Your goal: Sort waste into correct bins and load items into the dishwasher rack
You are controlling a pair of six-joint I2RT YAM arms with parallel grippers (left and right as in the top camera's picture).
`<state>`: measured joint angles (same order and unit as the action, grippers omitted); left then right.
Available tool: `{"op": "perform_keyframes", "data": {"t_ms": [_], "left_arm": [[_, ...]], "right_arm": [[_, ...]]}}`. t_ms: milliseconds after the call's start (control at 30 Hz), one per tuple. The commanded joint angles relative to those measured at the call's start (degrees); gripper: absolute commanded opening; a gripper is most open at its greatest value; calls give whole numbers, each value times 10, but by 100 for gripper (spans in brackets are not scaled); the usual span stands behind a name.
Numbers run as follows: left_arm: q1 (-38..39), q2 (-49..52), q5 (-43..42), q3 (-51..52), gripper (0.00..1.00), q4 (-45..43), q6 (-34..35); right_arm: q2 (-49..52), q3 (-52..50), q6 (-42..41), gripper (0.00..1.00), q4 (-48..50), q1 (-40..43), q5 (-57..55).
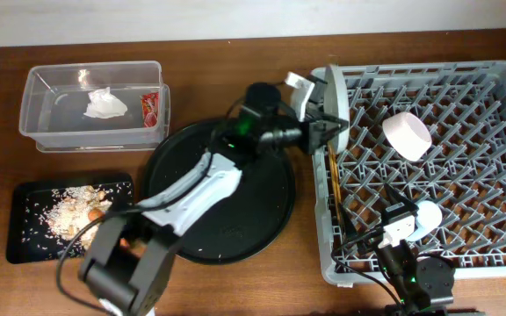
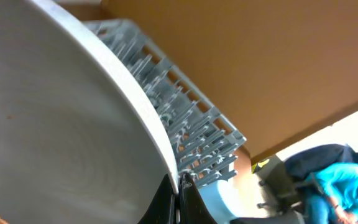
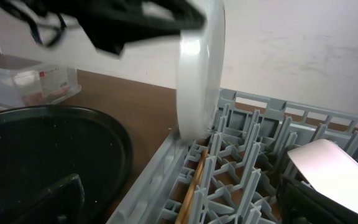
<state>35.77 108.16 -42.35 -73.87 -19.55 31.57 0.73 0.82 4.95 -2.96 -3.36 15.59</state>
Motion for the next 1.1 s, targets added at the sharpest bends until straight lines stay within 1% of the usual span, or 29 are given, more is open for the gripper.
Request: {"op": "perform_keyframes", "data": {"t_ms": [0, 67, 100, 133, 167, 200, 233, 333, 367, 433, 500, 533, 600, 700, 733, 833, 867, 900, 1000, 1067], "left_arm": [[7, 21, 29, 0, 0, -10, 36], [7, 21, 25, 0, 5, -10, 35], [7, 21, 25, 0, 11, -10, 33], [6, 21, 25, 0, 22, -10, 28], [5, 21, 25, 0, 46, -7, 20], [3, 21, 25, 0, 74, 0, 9], [0, 21, 25, 0, 99, 14, -5], [-22, 5, 21, 0, 99, 77, -23], [-34, -9, 21, 0, 99, 112, -39], [-56, -47, 21, -2, 99, 189, -86], [-80, -108, 25, -3, 99, 292, -158], [-85, -125, 33, -3, 99, 318, -175], [-96, -187, 102, -3, 99, 407, -209], [-100, -277, 224, -3, 99, 492, -210], [-99, -313, 257, -3, 99, 511, -210], [-100, -391, 294, -3, 99, 549, -211], [-100, -418, 328, -3, 99, 566, -229], [-100, -450, 379, -3, 99, 588, -238], [-101, -497, 470, -3, 99, 637, -238], [-101, -513, 513, -3, 99, 673, -256]], "right_arm": [[-4, -5, 2, 98, 0, 4, 5], [-4, -5, 2, 98, 0, 4, 5], [-4, -5, 2, 98, 0, 4, 5], [-4, -5, 2, 98, 0, 4, 5], [-4, -5, 2, 98, 0, 4, 5], [-4, -5, 2, 98, 0, 4, 5], [-4, -5, 2, 98, 0, 4, 5], [-4, -5, 2, 98, 0, 4, 5], [-4, -5, 2, 98, 0, 4, 5], [-4, -5, 2, 98, 0, 4, 5], [-4, -5, 2, 98, 0, 4, 5], [-4, -5, 2, 98, 0, 4, 5], [-4, -5, 2, 98, 0, 4, 5], [-4, -5, 2, 98, 0, 4, 5], [-4, -5, 2, 98, 0, 4, 5], [-4, -5, 2, 98, 0, 4, 5], [-4, -5, 2, 98, 0, 4, 5], [-4, -5, 2, 98, 0, 4, 5], [-4, -5, 2, 98, 0, 4, 5], [-4, -5, 2, 98, 0, 4, 5]]}}
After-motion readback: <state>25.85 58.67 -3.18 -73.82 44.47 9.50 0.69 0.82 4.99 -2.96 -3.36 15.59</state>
